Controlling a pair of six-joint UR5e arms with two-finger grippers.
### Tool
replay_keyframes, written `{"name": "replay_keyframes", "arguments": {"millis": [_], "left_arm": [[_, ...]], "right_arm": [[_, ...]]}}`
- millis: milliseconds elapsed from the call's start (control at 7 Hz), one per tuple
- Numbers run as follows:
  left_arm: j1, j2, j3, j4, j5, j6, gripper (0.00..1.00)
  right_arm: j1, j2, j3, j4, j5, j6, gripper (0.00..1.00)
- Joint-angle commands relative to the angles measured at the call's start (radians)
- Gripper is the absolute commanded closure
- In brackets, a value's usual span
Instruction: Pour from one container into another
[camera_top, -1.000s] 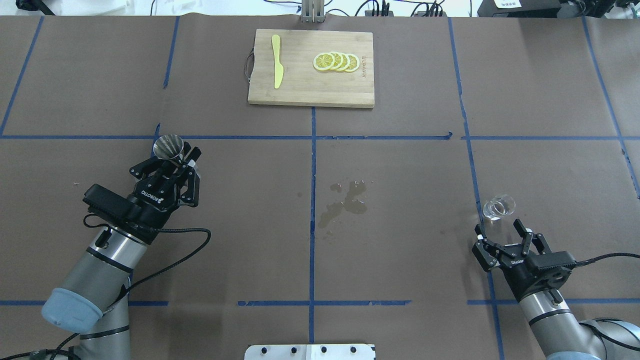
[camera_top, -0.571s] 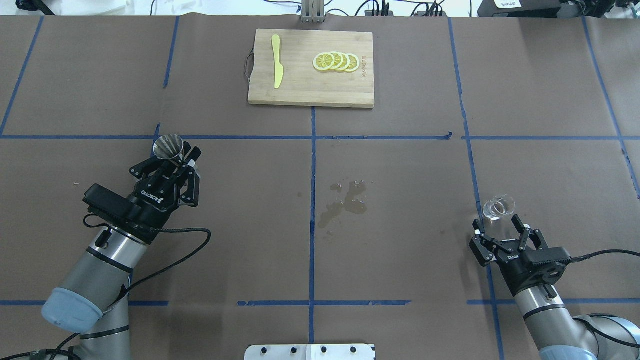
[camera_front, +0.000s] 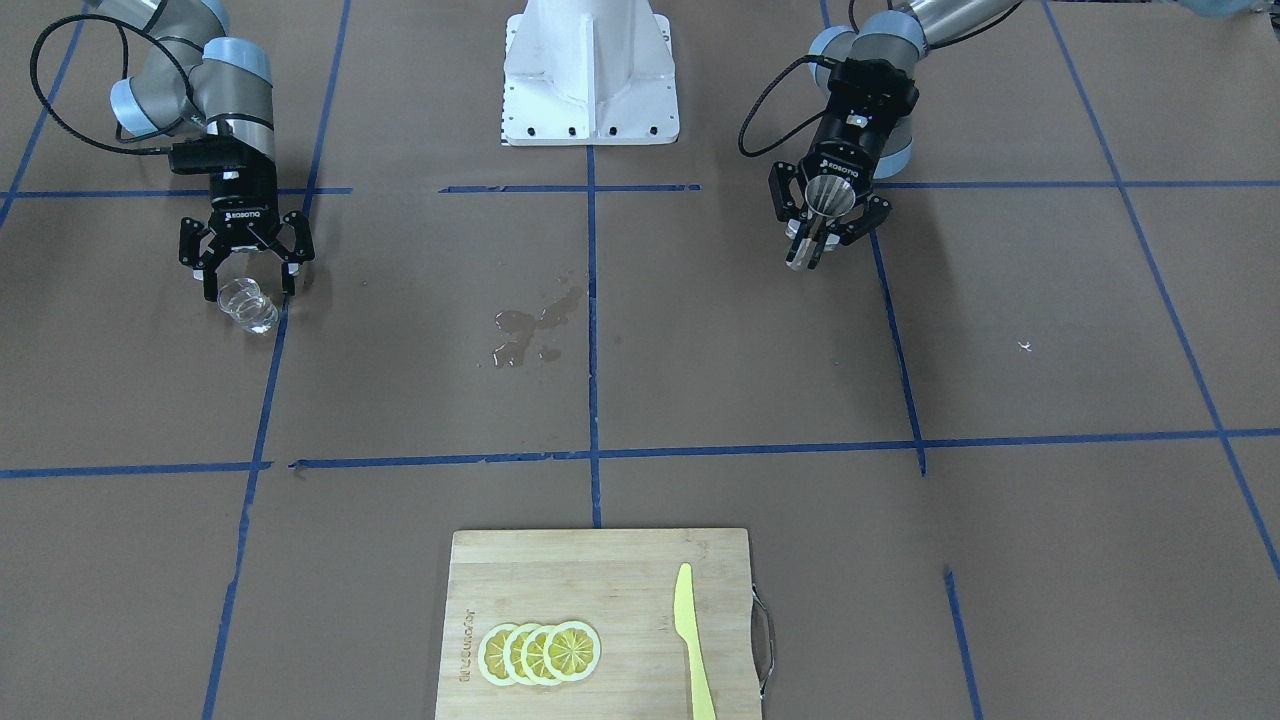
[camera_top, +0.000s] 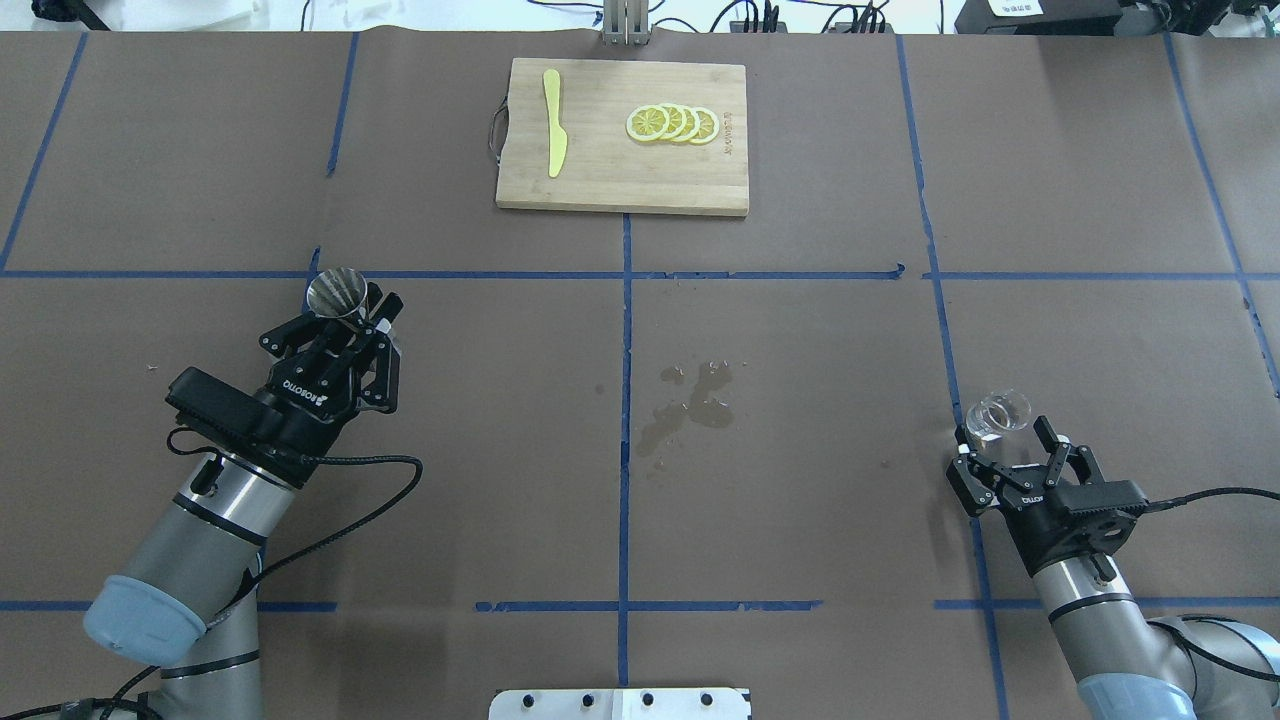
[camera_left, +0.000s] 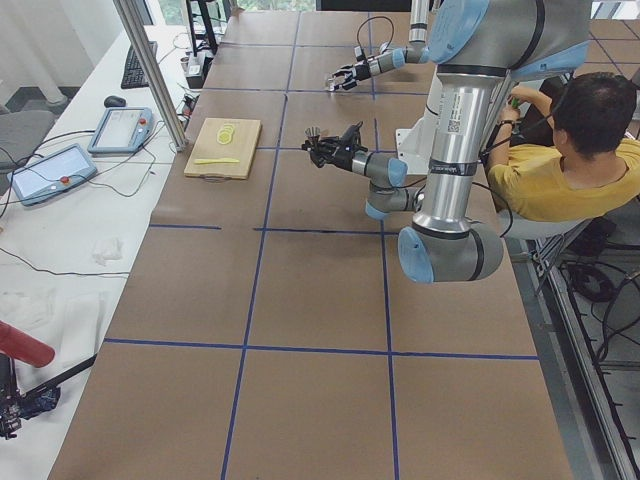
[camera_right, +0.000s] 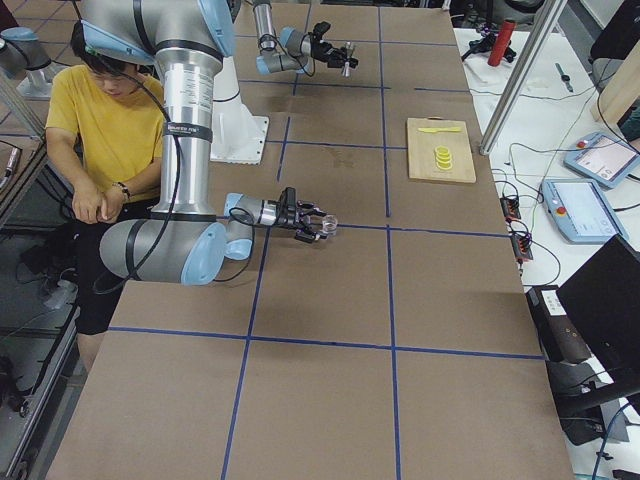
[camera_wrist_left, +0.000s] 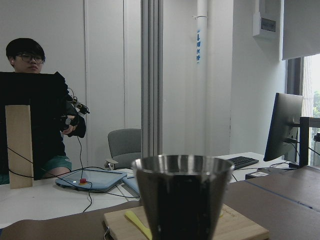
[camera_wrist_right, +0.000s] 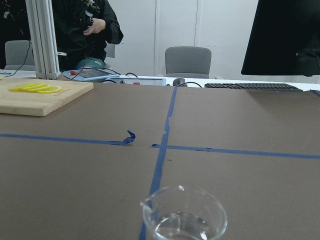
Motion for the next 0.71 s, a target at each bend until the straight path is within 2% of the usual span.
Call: {"name": "replay_keyframes", "arguments": {"millis": [0, 571], "left_arm": [[-0.001, 0.000, 0.000, 0.000, 0.000, 0.000, 1.00], [-0.001, -0.002, 0.000, 0.000, 0.002, -0.002, 1.00]], "right_arm": [[0.011, 0.031, -0.031, 0.000, 0.002, 0.000, 0.01], [0.028, 0.032, -0.033, 0.000, 0.013, 0.006, 0.01]]}}
